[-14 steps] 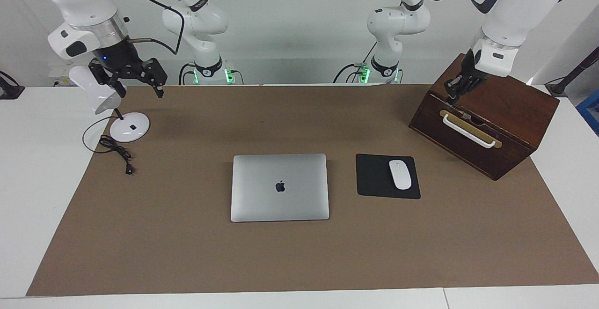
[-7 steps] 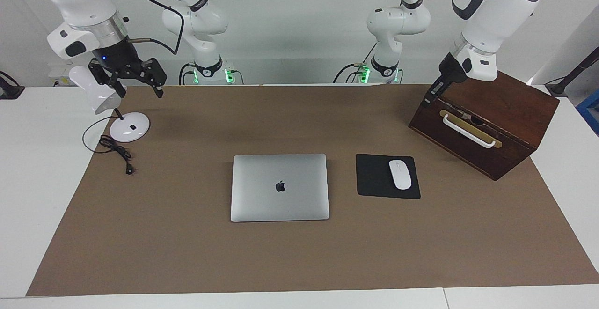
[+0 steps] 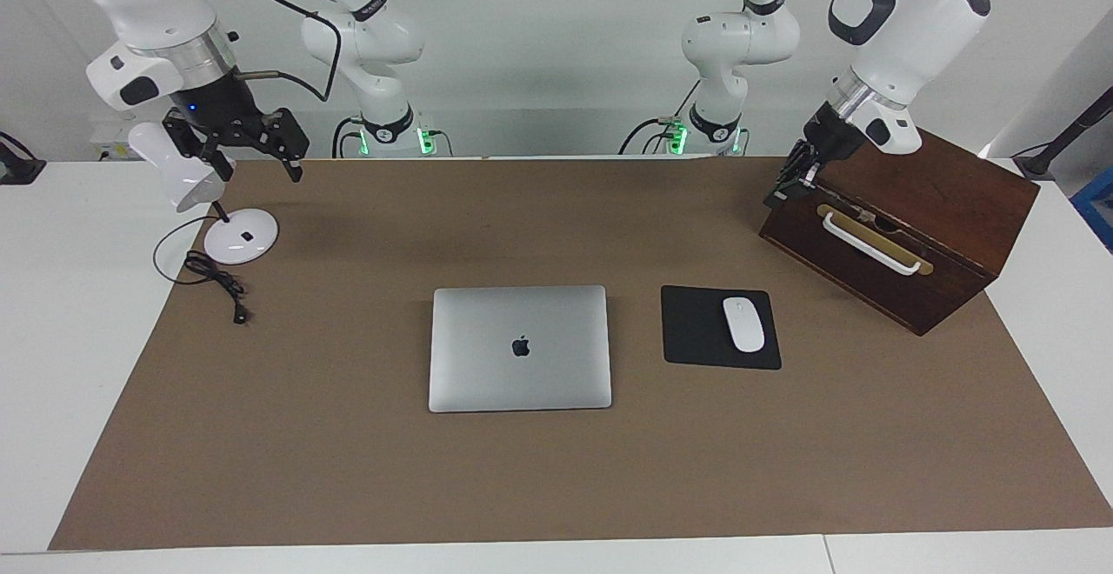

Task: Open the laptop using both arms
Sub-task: 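Move the left gripper to the laptop's near edge while the right gripper approaches, then bring the right gripper over the laptop lid's near edge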

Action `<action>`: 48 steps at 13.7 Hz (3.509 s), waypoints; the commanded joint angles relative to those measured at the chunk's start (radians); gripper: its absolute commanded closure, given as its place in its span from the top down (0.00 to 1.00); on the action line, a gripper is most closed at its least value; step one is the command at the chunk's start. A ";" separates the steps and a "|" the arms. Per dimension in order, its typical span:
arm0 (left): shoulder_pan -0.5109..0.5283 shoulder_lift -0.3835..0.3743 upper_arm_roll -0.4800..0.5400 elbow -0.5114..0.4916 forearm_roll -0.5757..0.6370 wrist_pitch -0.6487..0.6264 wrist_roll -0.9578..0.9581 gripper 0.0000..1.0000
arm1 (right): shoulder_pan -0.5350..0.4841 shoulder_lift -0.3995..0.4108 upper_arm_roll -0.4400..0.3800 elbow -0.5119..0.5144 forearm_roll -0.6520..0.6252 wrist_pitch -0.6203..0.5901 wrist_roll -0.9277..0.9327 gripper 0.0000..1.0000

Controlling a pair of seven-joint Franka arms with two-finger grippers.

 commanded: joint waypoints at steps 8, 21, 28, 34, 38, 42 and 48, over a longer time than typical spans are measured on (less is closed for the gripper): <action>-0.015 -0.085 0.001 -0.302 -0.409 0.355 -0.565 0.00 | -0.005 -0.026 0.010 -0.032 -0.005 0.033 -0.023 1.00; -0.473 0.150 0.001 -0.423 -1.115 1.049 -0.640 0.00 | 0.096 -0.049 0.013 -0.078 0.008 0.033 0.000 1.00; -0.575 0.340 0.004 -0.273 -1.257 1.109 -0.637 0.00 | 0.167 -0.101 0.013 -0.194 0.009 0.098 0.015 1.00; -0.633 0.466 0.004 -0.155 -1.278 1.158 -0.636 0.00 | 0.230 -0.128 0.015 -0.276 0.009 0.176 0.008 1.00; -0.690 0.532 0.004 -0.092 -1.306 1.203 -0.636 0.00 | 0.280 -0.146 0.015 -0.340 0.008 0.242 -0.054 1.00; -0.730 0.547 0.006 -0.067 -1.298 1.226 -0.636 0.00 | 0.334 -0.140 0.016 -0.400 -0.015 0.329 -0.084 1.00; -0.741 0.561 0.006 -0.047 -1.265 1.244 -0.636 0.00 | 0.403 -0.128 0.016 -0.443 -0.172 0.415 -0.202 1.00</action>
